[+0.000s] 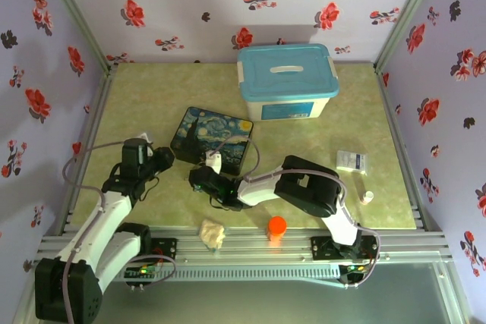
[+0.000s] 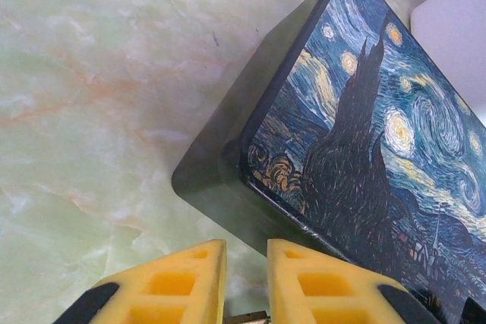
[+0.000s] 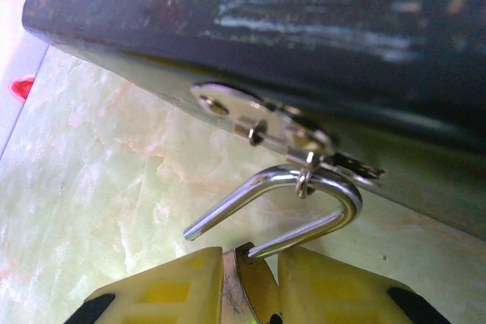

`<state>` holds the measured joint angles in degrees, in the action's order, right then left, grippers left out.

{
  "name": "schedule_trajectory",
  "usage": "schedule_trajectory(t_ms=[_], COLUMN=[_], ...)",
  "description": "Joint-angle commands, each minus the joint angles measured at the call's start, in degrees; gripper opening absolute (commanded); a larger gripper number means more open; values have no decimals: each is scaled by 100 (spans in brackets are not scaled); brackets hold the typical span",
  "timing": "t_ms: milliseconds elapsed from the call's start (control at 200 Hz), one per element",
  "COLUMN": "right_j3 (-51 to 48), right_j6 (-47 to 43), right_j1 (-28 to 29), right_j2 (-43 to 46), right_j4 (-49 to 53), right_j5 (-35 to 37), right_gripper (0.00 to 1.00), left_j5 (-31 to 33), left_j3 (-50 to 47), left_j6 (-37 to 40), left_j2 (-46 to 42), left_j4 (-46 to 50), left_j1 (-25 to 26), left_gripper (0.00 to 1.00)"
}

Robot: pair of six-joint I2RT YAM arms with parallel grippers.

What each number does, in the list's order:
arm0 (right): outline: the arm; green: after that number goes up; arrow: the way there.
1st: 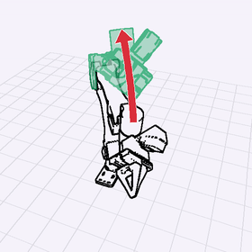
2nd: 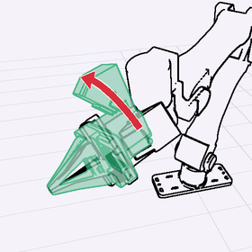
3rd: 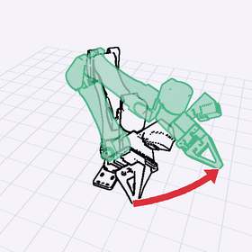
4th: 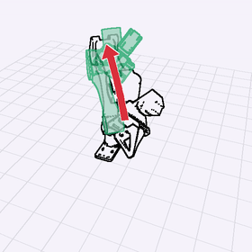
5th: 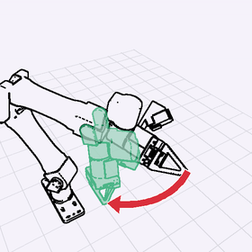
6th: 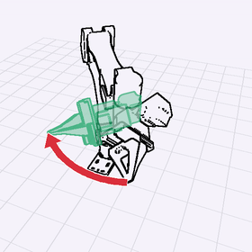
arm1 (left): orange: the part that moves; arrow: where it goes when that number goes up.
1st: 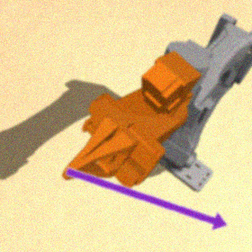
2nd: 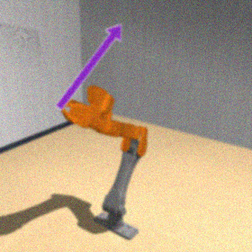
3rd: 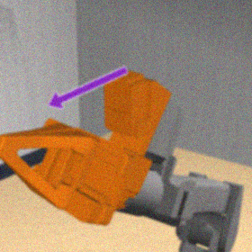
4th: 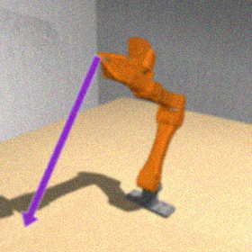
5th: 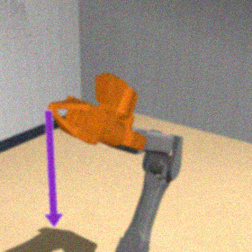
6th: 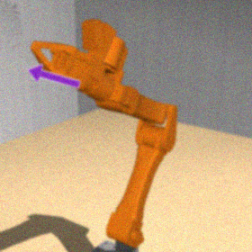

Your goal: Unlock the padlock with the key

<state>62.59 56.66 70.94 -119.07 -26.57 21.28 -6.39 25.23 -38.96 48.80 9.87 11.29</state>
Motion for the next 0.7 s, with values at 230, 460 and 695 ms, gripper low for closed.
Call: schedule_trajectory(t_ms=[230,460,695], right_j3=[-817,-1671,-2029], right_j6=[299,300,-207], right_j1=[-33,-23,-198], right_j2=[18,588,1269], right_j4=[-582,-1132,-799], right_j5=[236,371,390], right_gripper=[3,0,17], left_j5=[-149,-160,35], left_j3=[174,510,976], left_j6=[127,262,811], left_j2=[340,654,1478], left_j4=[-357,-464,-643], left_j1=[-45,-40,-75], left_gripper=[21,22,50])
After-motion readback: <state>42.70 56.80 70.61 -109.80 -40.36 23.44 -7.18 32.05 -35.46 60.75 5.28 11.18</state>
